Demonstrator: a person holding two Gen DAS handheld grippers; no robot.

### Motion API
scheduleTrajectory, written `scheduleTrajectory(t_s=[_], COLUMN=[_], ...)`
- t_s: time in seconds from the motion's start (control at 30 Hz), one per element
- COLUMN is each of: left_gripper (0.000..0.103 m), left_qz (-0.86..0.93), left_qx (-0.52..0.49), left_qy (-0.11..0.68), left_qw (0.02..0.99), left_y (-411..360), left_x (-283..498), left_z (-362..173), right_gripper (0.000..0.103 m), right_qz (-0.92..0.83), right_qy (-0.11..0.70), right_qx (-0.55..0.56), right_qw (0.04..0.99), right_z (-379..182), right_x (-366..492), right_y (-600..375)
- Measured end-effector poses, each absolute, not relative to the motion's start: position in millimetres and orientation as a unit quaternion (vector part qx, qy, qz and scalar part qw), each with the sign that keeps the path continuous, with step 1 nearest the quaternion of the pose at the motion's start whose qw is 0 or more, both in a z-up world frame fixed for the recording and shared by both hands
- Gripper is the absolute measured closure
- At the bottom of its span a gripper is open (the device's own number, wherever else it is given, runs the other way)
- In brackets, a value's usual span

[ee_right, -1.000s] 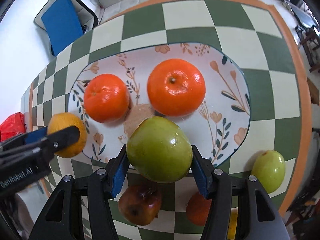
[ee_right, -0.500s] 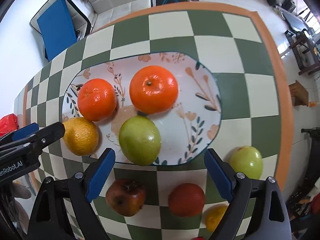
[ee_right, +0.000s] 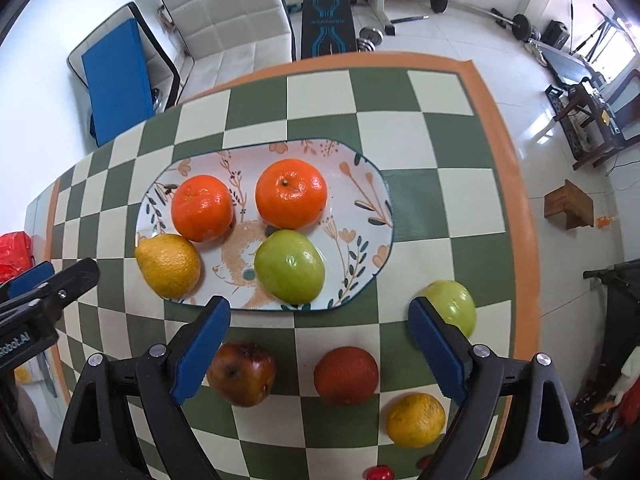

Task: Organize fruits
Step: 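Lift both tools away from the plate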

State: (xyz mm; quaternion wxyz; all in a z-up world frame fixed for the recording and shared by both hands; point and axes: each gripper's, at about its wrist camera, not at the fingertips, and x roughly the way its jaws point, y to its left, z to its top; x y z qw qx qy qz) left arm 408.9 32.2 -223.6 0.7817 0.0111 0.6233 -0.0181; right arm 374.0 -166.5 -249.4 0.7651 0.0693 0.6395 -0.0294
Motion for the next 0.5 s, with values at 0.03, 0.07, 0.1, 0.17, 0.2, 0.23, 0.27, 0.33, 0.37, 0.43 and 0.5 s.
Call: scheduleTrajectory(t_s=[0.03, 0.07, 0.1, 0.17, 0.2, 0.23, 0.27, 0.33, 0.37, 0.43, 0.5], left_gripper=[0.013, 0.013, 0.013, 0.013, 0.013, 0.013, 0.013, 0.013, 0.013, 0.013, 0.013], left_qz=[-0.018, -0.017, -0.015, -0.018, -0.018, -0.02, -0.021, -0.023, -0.026, -0.025, -0.026], left_qx=[0.011, 0.013, 0.013, 0.015, 0.015, 0.015, 0.014, 0.013, 0.012, 0.012, 0.011], left_qy=[0.617, 0.611, 0.605, 0.597, 0.594, 0.589, 0.587, 0.58, 0.575, 0.565, 0.556], left_qw=[0.787, 0.791, 0.796, 0.802, 0.804, 0.807, 0.809, 0.814, 0.818, 0.825, 0.831], left_y=[32, 31, 31, 29, 28, 27, 26, 24, 23, 22, 22], left_x=[404, 399, 395, 384, 380, 374, 371, 362, 357, 348, 340], left_z=[-218, -212, -208, -199, -195, -190, -188, -179, -173, -163, -154], right_gripper=[0.01, 0.01, 0.01, 0.01, 0.01, 0.01, 0.01, 0.01, 0.01, 0.01, 0.01], right_qz=[-0.032, -0.034, -0.034, -0.035, -0.035, -0.035, -0.033, -0.029, -0.028, -0.025, -0.022], right_qy=[0.636, 0.631, 0.626, 0.617, 0.61, 0.605, 0.601, 0.589, 0.585, 0.577, 0.569], right_qx=[0.069, 0.069, 0.069, 0.063, 0.058, 0.054, 0.051, 0.048, 0.047, 0.05, 0.053], right_qw=[0.768, 0.772, 0.776, 0.783, 0.79, 0.794, 0.797, 0.806, 0.81, 0.815, 0.82], right_z=[-246, -241, -235, -224, -216, -210, -203, -188, -182, -169, -157], right_x=[371, 367, 361, 353, 347, 343, 339, 329, 325, 314, 304], right_y=[-167, -168, -169, -169, -169, -168, -168, -167, -167, -167, -167])
